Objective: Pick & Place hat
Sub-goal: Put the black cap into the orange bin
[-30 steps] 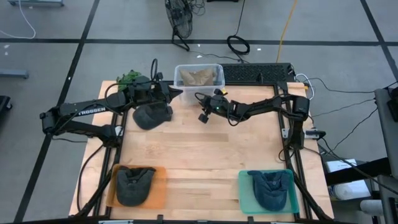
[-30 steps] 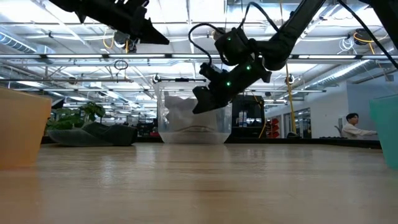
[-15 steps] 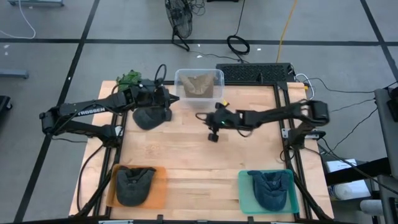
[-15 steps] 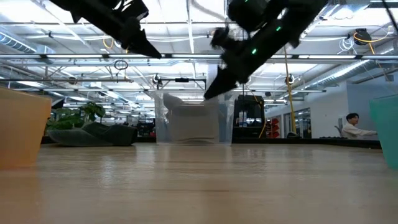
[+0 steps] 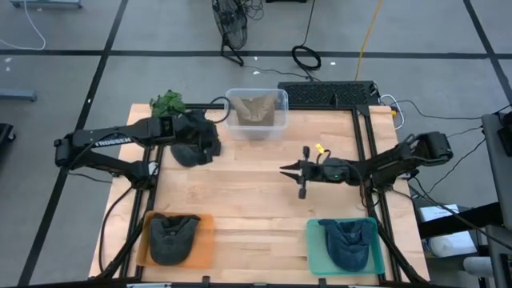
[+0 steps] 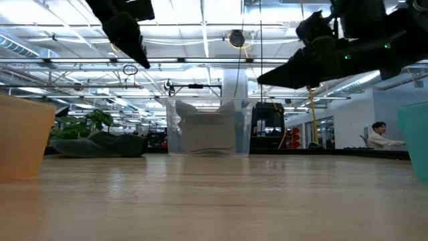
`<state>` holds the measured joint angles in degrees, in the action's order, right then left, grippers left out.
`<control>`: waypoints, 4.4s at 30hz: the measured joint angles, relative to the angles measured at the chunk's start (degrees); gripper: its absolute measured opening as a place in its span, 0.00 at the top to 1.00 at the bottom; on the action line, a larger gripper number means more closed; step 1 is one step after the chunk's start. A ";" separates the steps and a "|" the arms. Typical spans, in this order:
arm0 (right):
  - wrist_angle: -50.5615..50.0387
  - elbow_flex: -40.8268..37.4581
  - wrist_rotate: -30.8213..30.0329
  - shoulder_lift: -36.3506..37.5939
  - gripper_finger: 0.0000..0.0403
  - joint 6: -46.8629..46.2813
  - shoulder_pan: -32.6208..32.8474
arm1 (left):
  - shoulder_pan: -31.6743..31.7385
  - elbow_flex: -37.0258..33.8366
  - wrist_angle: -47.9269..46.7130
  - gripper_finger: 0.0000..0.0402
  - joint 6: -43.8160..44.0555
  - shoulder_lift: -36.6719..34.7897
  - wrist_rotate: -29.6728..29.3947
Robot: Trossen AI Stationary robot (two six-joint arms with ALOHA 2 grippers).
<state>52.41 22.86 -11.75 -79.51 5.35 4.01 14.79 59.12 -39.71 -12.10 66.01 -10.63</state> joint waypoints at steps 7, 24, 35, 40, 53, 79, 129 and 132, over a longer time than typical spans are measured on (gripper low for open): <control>3.95 -2.13 -0.04 2.24 0.89 2.23 0.13 | 0.49 5.51 -27.08 0.57 6.29 8.17 1.63; 3.92 -2.10 0.02 2.50 0.89 4.56 0.13 | 9.57 -0.69 -28.87 0.46 -27.75 16.52 -6.24; 1.99 -2.10 -0.02 2.48 0.89 5.49 0.11 | 15.71 -7.76 -19.09 0.46 -34.80 16.49 -5.80; 2.15 -2.10 -0.04 2.48 0.89 6.05 0.11 | 16.89 -10.84 -17.58 0.46 -35.90 16.48 -5.80; 2.13 -2.08 -0.15 2.48 0.89 6.20 0.11 | 16.76 -10.09 -12.33 0.46 -37.79 16.46 -13.31; 0.89 -2.06 -0.17 2.46 0.89 6.07 -0.68 | 19.23 -14.80 -10.19 0.47 -42.79 16.44 -9.40; 0.49 -2.06 -0.01 2.46 0.89 5.70 -0.53 | -17.07 25.89 -50.38 0.97 44.54 15.46 10.86; 0.63 -2.06 -0.02 2.46 0.89 6.34 -0.55 | -21.43 25.87 -50.27 0.98 49.41 15.46 12.33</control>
<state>53.05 20.80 -11.77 -77.06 11.69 3.46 -6.64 84.99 -89.98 37.31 81.47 1.71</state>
